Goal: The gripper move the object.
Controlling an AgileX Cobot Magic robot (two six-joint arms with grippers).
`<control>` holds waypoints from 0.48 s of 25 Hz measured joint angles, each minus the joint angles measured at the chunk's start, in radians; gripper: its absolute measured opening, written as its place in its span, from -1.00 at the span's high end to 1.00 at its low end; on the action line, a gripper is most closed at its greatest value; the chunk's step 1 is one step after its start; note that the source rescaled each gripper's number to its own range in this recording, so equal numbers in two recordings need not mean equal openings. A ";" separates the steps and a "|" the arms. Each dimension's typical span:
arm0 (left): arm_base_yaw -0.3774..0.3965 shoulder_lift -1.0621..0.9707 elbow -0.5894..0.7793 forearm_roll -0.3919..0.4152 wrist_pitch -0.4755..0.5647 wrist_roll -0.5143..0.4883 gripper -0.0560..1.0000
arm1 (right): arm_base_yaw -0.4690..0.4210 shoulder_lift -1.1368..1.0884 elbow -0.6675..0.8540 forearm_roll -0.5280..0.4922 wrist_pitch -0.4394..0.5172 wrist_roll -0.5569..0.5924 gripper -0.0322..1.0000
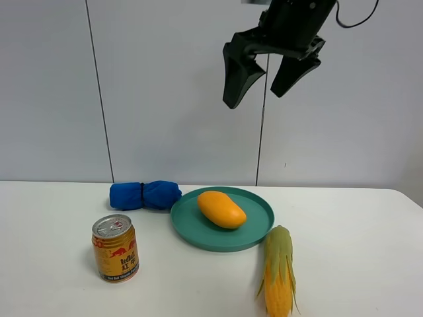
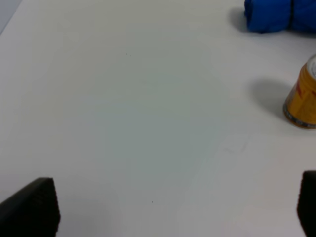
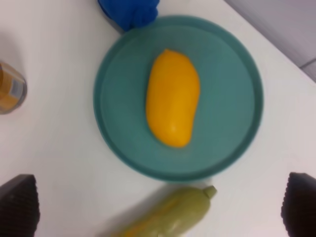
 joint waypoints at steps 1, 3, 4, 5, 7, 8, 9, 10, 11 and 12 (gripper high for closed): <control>0.000 0.000 0.000 0.000 0.000 0.000 -1.00 | 0.000 -0.019 0.022 -0.005 0.000 0.000 -0.98; 0.000 0.000 0.000 0.000 0.000 0.000 -1.00 | 0.000 -0.067 0.089 -0.009 -0.003 -0.001 -0.98; 0.000 0.000 0.000 0.000 0.000 0.000 -1.00 | 0.000 -0.088 0.128 -0.009 -0.010 -0.001 -0.98; 0.000 0.000 0.000 0.000 0.000 0.000 -1.00 | 0.000 -0.113 0.164 -0.009 -0.018 -0.001 -0.98; 0.000 0.000 0.000 0.000 0.000 0.000 -1.00 | 0.000 -0.168 0.252 -0.009 -0.033 -0.001 -0.98; 0.000 0.000 0.000 0.000 0.000 0.000 -1.00 | -0.001 -0.195 0.288 -0.009 -0.038 -0.001 -0.98; 0.000 0.000 0.000 0.000 0.000 0.000 -1.00 | -0.003 -0.217 0.331 -0.008 -0.045 -0.001 -0.98; 0.000 0.000 0.000 0.000 0.000 0.000 -1.00 | -0.008 -0.245 0.373 -0.008 -0.054 -0.001 -0.98; 0.000 0.000 0.000 0.000 0.000 0.000 -1.00 | -0.016 -0.268 0.414 -0.006 -0.065 0.000 -0.98; 0.000 0.000 0.000 0.000 0.000 0.000 -1.00 | -0.025 -0.293 0.447 -0.005 -0.072 0.000 -0.98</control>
